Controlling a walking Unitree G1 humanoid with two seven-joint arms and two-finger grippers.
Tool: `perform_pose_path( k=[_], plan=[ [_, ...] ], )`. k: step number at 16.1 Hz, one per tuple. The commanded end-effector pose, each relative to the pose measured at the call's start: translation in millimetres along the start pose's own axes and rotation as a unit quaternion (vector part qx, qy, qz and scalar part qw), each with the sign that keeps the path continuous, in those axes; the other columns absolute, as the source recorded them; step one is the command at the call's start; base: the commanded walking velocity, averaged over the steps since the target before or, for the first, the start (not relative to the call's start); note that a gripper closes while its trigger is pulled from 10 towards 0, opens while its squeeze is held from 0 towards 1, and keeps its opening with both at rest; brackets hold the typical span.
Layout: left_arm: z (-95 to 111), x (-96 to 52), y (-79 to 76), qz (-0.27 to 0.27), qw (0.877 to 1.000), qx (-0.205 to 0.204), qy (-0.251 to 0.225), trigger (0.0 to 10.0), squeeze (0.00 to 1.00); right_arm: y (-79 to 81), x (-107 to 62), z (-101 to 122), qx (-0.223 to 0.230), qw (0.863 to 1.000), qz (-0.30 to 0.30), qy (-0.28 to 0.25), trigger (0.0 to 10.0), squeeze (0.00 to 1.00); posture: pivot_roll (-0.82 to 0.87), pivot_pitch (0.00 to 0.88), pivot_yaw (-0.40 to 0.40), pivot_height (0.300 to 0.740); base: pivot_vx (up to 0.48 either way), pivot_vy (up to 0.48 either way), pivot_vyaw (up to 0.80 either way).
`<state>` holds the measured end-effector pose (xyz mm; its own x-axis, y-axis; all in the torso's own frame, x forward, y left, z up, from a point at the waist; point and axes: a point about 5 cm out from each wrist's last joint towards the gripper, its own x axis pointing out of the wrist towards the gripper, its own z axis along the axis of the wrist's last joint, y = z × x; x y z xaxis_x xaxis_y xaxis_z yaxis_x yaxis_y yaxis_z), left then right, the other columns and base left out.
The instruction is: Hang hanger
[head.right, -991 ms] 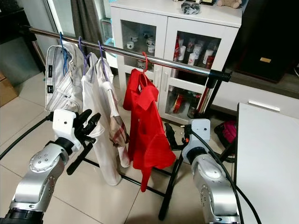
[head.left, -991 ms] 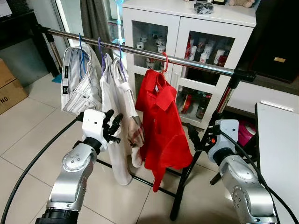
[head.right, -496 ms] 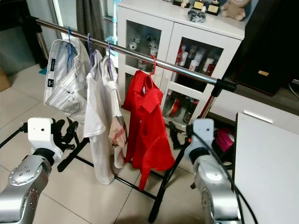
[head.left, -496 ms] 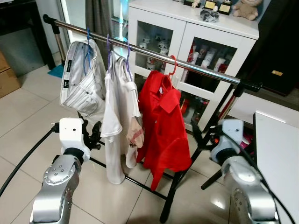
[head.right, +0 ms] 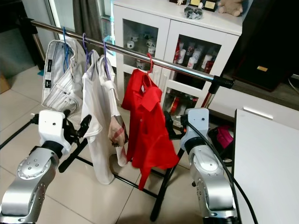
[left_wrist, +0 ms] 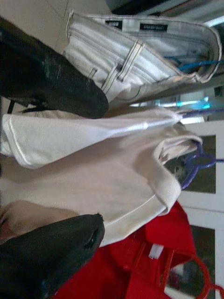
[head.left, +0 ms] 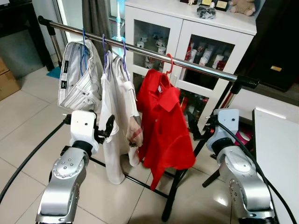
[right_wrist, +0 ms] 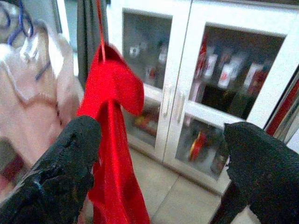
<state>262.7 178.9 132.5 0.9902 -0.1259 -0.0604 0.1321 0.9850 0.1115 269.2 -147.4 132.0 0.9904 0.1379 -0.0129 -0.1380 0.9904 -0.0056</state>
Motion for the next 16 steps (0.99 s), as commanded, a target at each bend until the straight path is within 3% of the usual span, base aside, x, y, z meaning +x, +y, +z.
perform_pose_path(
  k=[1, 2, 5, 7, 8, 10, 16],
  plan=[
    [11, 1.2, -1.1, -0.004, 1.0, -0.001, -0.025, 10.0, 0.8, -0.8, -2.7, 3, -0.021, 1.0, 0.001, -0.018, 10.0, 1.0, -0.05, 0.0, -0.038, 0.74, 0.0, 0.0, 0.0],
    [12, 1.2, -2.4, -0.011, 1.0, 0.001, -0.027, 10.0, 0.0, -2.0, -3.6, 2, -0.019, 1.0, -0.009, -0.009, 10.0, 1.0, -0.05, 0.0, -0.033, 0.74, 0.0, 0.0, 0.0],
    [15, -0.5, -11.0, -0.04, 0.998, -0.024, -0.037, 10.0, 0.0, 2.8, -10.2, 0, 0.042, 0.999, -0.007, 0.005, 10.0, 1.0, -0.06, 0.0, -0.02, 0.74, 0.0, 0.0, 0.0],
    [16, 0.1, -13.6, -0.04, 0.998, -0.033, -0.035, 10.0, 0.0, 5.5, -10.3, 2, 0.018, 1.0, 0.015, -0.018, 10.0, 1.0, -0.05, 0.0, -0.02, 0.74, 0.0, 0.0, 0.0],
    [18, 1.2, -14.1, -0.03, 0.999, -0.021, -0.038, 10.0, 0.0, 6.9, -9.2, 5, 0.043, 0.998, 0.018, -0.036, 10.0, 1.0, -0.04, 0.0, -0.024, 0.74, 0.0, 0.0, 0.0],
    [19, 2.2, -14.3, -0.023, 0.999, -0.025, -0.041, 10.0, 0.0, 5.1, -6.4, 8, 0.02, 0.999, 0.009, -0.036, 10.0, 1.0, -0.04, 0.0, -0.037, 0.74, 0.0, 0.0, 0.0],
    [20, -1.3, -10.8, -0.012, 0.998, -0.038, -0.048, 10.0, 0.0, 17.3, 1.9, 13, 0.022, 0.997, 0.06, -0.044, 10.0, 1.0, -0.02, 0.0, -0.072, 0.74, 0.229, 0.0, 0.76]
  ],
)
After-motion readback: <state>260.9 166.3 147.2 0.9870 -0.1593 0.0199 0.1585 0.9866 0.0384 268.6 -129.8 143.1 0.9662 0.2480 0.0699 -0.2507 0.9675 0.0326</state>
